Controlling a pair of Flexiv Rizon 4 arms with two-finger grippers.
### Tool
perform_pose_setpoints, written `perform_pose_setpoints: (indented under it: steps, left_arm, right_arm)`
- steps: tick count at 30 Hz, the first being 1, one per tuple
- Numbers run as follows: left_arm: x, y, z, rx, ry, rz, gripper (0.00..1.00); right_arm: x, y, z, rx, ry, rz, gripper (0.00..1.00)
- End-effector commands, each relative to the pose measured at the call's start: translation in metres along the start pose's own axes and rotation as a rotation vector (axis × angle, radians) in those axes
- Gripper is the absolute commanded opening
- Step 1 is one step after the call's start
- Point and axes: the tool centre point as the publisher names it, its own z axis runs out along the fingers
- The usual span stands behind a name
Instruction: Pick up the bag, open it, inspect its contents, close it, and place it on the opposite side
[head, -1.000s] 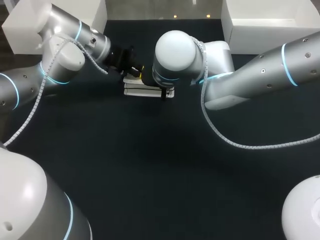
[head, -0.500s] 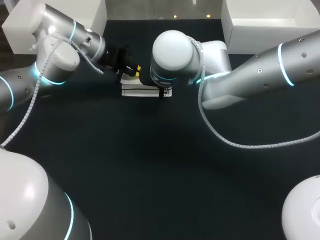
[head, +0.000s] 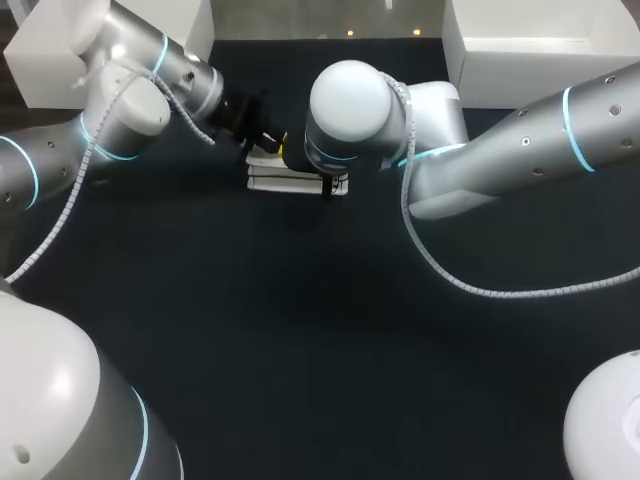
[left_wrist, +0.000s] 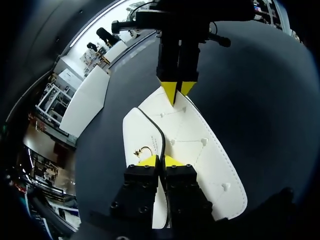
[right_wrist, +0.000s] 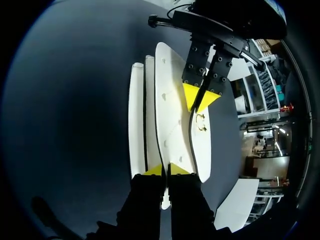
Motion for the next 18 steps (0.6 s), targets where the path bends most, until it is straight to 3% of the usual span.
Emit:
perform_pose_setpoints:
  steps: [1, 7, 18]
  left_arm:
    - [-0.002, 0.007, 0.000, 0.015, -0.009, -0.005, 0.00]
    - [-0.002, 0.010, 0.002, -0.026, -0.021, -0.016, 0.00]
    - [0.006, 0.013, -0.014, 0.018, -0.004, -0.004, 0.00]
  right_arm:
    - [0.002, 0.000, 0.000, 0.000, -0.003, 0.000, 0.00]
    - [0.002, 0.000, 0.000, 0.000, -0.003, 0.000, 0.00]
    - [0.002, 0.000, 0.000, 0.000, -0.003, 0.000, 0.00]
